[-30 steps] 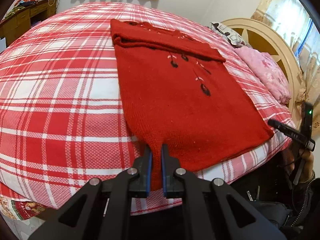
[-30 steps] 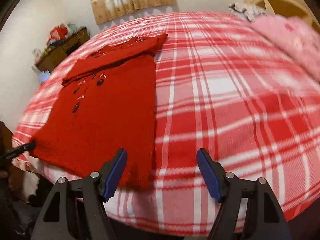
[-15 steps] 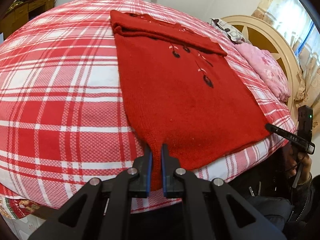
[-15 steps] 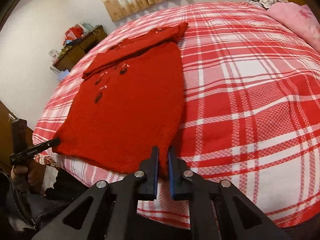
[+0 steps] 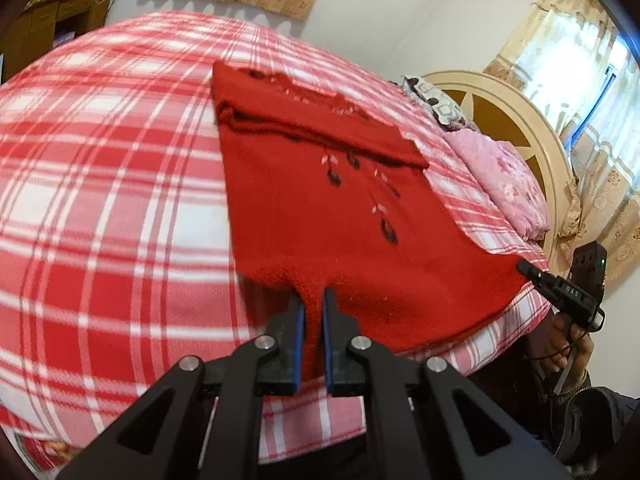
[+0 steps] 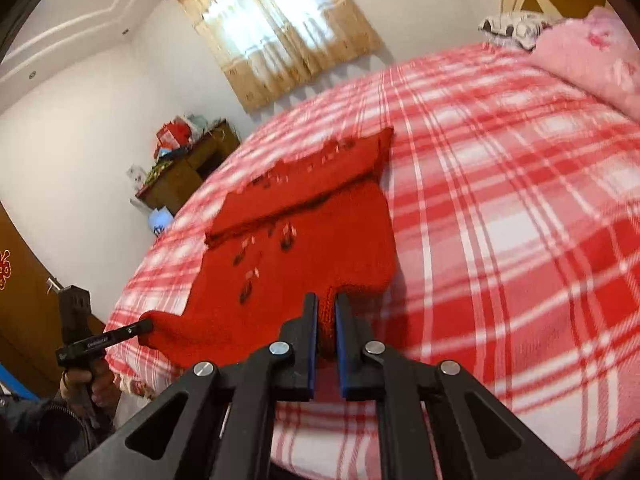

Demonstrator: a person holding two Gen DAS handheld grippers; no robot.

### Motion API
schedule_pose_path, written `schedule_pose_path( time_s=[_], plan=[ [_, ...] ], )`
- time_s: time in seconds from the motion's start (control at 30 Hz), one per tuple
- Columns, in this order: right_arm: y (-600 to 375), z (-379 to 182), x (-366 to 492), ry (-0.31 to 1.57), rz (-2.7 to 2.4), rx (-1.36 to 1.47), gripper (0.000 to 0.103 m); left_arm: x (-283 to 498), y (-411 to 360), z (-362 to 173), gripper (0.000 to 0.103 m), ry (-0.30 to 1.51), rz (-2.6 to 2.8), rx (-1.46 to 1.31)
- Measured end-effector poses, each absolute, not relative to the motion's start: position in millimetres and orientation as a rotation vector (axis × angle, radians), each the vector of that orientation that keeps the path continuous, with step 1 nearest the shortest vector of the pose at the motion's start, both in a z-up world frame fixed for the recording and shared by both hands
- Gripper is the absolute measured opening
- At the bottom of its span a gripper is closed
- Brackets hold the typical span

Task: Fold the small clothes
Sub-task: 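Lift the held hem with both tools and fold it over toward the collar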

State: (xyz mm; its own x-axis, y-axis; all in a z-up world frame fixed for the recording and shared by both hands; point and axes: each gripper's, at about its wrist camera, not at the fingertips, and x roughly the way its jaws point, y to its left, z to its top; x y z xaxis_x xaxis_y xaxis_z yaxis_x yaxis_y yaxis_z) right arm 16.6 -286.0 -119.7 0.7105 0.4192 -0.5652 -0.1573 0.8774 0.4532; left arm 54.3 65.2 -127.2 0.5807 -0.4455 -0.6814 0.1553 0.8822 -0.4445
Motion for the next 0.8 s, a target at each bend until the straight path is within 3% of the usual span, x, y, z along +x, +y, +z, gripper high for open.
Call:
schedule_pose_path(
  time_s=[0.8],
  plan=[
    [-262.2, -25.8, 102.4, 0.505, 0.312, 0.329, 0.007, 133.8, 87.5, -70.1, 0.008, 0.732, -0.326, -0.331]
  ],
)
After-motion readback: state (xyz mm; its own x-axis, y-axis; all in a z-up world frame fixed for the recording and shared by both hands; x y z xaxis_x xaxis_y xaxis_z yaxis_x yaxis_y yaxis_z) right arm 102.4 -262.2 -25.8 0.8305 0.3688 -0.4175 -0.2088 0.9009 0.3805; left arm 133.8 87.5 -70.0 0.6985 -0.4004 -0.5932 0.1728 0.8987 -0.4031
